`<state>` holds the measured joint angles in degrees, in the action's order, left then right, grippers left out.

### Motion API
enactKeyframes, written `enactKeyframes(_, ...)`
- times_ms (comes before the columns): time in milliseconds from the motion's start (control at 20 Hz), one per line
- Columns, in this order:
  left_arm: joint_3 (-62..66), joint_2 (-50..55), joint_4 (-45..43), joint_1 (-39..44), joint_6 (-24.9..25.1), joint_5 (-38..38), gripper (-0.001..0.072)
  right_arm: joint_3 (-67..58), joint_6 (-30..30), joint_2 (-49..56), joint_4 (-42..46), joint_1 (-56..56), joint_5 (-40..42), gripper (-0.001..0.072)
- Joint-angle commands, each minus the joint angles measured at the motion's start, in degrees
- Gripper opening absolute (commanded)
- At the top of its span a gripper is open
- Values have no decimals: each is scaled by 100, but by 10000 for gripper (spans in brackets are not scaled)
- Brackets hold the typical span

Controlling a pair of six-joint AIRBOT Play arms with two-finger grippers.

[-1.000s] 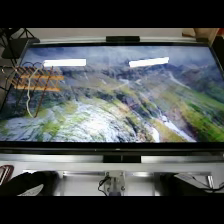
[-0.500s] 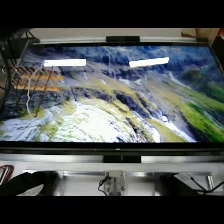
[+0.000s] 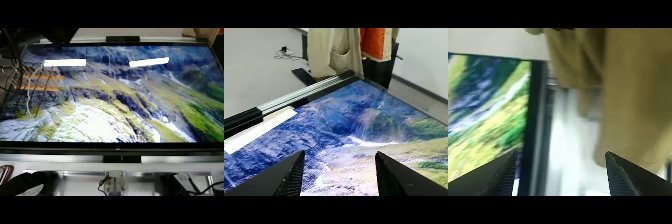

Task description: Fold the shirts.

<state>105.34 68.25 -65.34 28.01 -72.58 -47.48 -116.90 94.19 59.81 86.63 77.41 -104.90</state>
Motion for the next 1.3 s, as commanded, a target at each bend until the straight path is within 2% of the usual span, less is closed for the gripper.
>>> enactKeyframes(0, -7, 85, -629, -81, -50, -533, 539, 105, -151, -28, -1294, -236, -160, 663)
enactKeyframes(100, -7, 308, -1373, -118, -573, -1239, 538, 570, -149, -26, -1602, -1056, -155, 663)
enactKeyframes(200, -9, 719, -2411, -122, -1228, -2295, 538, 1261, -101, -26, -1255, -2461, -79, 663)
enactKeyframes(300, -9, 1322, -3252, -140, -1635, -3731, 538, 1982, 125, -20, -750, -4122, 345, 663)
enactKeyframes(400, -111, 1784, -3261, -273, -2000, -4411, 539, 2570, 551, 162, -428, -5541, 686, 663)
enactKeyframes(450, -317, 1827, -3143, -323, -2173, -4577, 541, 2732, 586, 358, -546, -5991, 669, 663)
enactKeyframes(550, -1069, 1609, -3042, -396, -2232, -4485, 542, 2811, 125, 800, -796, -6618, 614, 664)
enactKeyframes(700, -2037, 1185, -2931, -599, -2977, -3681, 543, 2811, -232, 1123, -549, -7287, 706, 663)
enactKeyframes(750, -2151, 1143, -2865, -634, -3067, -3560, 543, 2811, -229, 1172, -570, -7429, 739, 664)
enactKeyframes(950, -2166, 1158, -2861, -586, -3080, -3324, 541, 2811, -229, 1191, -573, -7836, 809, 663)
enactKeyframes(1250, -2168, 1161, -2868, -586, -2994, -3202, 541, 2811, -229, 1191, -669, -7860, 809, 663)
